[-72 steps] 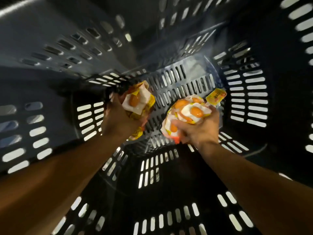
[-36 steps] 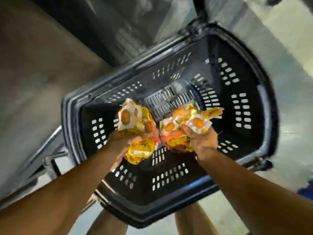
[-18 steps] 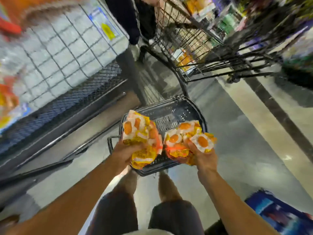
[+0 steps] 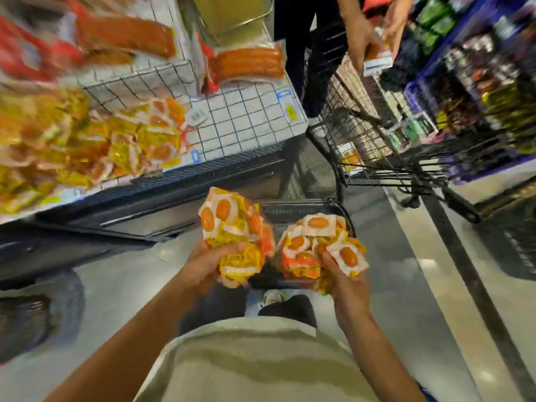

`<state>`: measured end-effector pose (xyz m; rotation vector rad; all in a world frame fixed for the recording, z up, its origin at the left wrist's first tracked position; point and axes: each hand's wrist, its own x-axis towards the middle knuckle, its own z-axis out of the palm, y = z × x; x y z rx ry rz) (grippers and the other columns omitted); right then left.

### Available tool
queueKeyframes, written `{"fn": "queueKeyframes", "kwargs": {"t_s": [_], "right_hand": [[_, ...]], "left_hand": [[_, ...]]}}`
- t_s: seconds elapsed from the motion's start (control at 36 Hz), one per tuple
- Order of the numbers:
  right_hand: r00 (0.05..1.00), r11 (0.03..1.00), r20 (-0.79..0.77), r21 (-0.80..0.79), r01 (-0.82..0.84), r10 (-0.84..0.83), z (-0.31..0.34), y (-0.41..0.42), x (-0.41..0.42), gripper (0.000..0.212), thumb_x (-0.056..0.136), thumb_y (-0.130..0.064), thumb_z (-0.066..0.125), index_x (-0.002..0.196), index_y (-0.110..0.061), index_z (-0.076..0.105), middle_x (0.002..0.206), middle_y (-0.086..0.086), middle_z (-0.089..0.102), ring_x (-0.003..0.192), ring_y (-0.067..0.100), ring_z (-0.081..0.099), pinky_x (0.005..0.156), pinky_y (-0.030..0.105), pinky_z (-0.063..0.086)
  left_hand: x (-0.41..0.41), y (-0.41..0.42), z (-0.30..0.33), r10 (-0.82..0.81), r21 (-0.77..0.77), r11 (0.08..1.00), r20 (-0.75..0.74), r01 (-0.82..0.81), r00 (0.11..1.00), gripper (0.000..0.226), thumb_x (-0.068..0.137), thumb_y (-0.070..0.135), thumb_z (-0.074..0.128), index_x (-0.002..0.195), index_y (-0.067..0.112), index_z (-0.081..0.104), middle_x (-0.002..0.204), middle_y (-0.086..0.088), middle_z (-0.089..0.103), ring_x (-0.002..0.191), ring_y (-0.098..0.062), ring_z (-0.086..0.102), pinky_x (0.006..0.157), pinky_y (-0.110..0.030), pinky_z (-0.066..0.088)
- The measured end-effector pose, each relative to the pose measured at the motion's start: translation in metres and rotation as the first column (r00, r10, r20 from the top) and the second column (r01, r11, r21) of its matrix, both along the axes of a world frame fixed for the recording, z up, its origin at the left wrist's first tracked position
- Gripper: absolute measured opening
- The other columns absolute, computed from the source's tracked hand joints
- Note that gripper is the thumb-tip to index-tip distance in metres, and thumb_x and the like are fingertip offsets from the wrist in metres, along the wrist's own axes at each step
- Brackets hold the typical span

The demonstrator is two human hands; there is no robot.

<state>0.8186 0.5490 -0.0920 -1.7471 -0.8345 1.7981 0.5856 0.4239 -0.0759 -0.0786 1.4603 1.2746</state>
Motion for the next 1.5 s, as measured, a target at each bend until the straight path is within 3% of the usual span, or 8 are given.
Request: {"fn": "queueKeyframes", "kwargs": {"t_s": [0.11,0.28,0.44,0.69,0.92,1.17,1.25,1.5], "right_hand": [[0.997,0.997,-0.032,0.039,-0.068,0.070,0.017,-0.016,-0.024,0.054,0.077,-0.018,0.087,0.128,-0.020,0.067,0.122,0.004,0.074,0.115,0.029,0.069,0.099,0.060,0.052],[0.986,0.985,-0.061,0.089,-0.147,0.153,0.038,-0.054,-0.076,0.053,0.081,-0.018,0.084,0.130,-0.019,0.066,0.122,0.002,0.074,0.114,0.026,0.070,0.095,0.057,0.056],[0.974,0.972,-0.086,0.126,-0.200,0.211,0.053,-0.108,-0.131,0.053,0.077,-0.025,0.087,0.126,-0.020,0.069,0.116,-0.003,0.076,0.104,0.017,0.074,0.087,0.044,0.061],[0.959,0.970,-0.147,0.064,-0.236,0.243,0.071,-0.163,-0.204,0.051,0.080,-0.014,0.082,0.128,-0.015,0.067,0.117,0.005,0.076,0.111,0.024,0.072,0.105,0.054,0.050],[0.974,0.983,-0.136,0.068,-0.172,0.180,0.076,-0.136,-0.256,0.047,0.078,-0.012,0.085,0.123,-0.016,0.070,0.115,0.003,0.076,0.109,0.021,0.072,0.104,0.050,0.052],[0.922,0.950,-0.238,0.144,-0.277,0.305,0.088,-0.044,-0.366,0.046,0.081,-0.015,0.085,0.124,-0.020,0.068,0.114,0.000,0.077,0.106,0.015,0.073,0.084,0.033,0.061],[0.905,0.934,-0.246,0.178,-0.310,0.348,0.086,-0.020,-0.401,0.051,0.078,-0.021,0.089,0.125,-0.020,0.068,0.115,-0.002,0.076,0.109,0.015,0.072,0.095,0.039,0.057],[0.661,0.606,0.203,0.273,-0.747,0.723,0.034,0.014,-0.468,0.077,0.087,-0.044,0.077,0.150,-0.024,0.038,0.139,-0.009,0.051,0.138,0.022,0.047,0.098,0.023,0.037]], "left_hand": [[-0.021,-0.033,0.015,0.104,0.066,0.992,0.013,-0.105,0.994,0.056,0.069,0.009,0.081,0.123,0.013,0.065,0.116,-0.015,0.073,0.101,-0.032,0.073,0.072,-0.037,0.061],[-0.065,-0.100,0.031,0.191,0.165,0.968,0.016,-0.191,0.981,0.054,0.077,0.010,0.079,0.127,0.016,0.063,0.119,-0.011,0.073,0.107,-0.031,0.071,0.075,-0.036,0.060],[-0.113,-0.177,0.036,0.286,0.175,0.945,-0.032,-0.276,0.958,0.054,0.071,0.016,0.085,0.122,0.019,0.067,0.116,-0.013,0.073,0.102,-0.034,0.072,0.070,-0.040,0.061],[-0.173,-0.250,0.039,0.324,0.215,0.928,-0.061,-0.305,0.944,0.042,0.072,0.018,0.088,0.111,0.023,0.074,0.120,-0.021,0.070,0.108,-0.042,0.068,0.090,-0.062,0.052],[-0.217,-0.231,0.056,0.351,0.255,0.910,-0.055,-0.327,0.935,0.058,0.073,0.019,0.086,0.127,0.019,0.064,0.122,-0.015,0.070,0.108,-0.036,0.070,0.072,-0.041,0.061],[-0.266,-0.179,0.081,0.392,0.320,0.884,-0.108,-0.341,0.913,0.063,0.073,0.019,0.085,0.131,0.020,0.061,0.125,-0.012,0.070,0.111,-0.032,0.069,0.076,-0.037,0.061],[-0.278,-0.166,0.087,0.412,0.325,0.877,-0.129,-0.355,0.902,0.063,0.075,0.016,0.080,0.134,0.022,0.059,0.127,-0.011,0.069,0.114,-0.032,0.068,0.083,-0.040,0.061],[-0.295,-0.137,0.092,0.494,0.323,0.839,-0.113,-0.438,0.862,0.070,0.075,0.012,0.077,0.140,0.017,0.053,0.128,-0.011,0.069,0.114,-0.031,0.068,0.077,-0.036,0.061]]}}
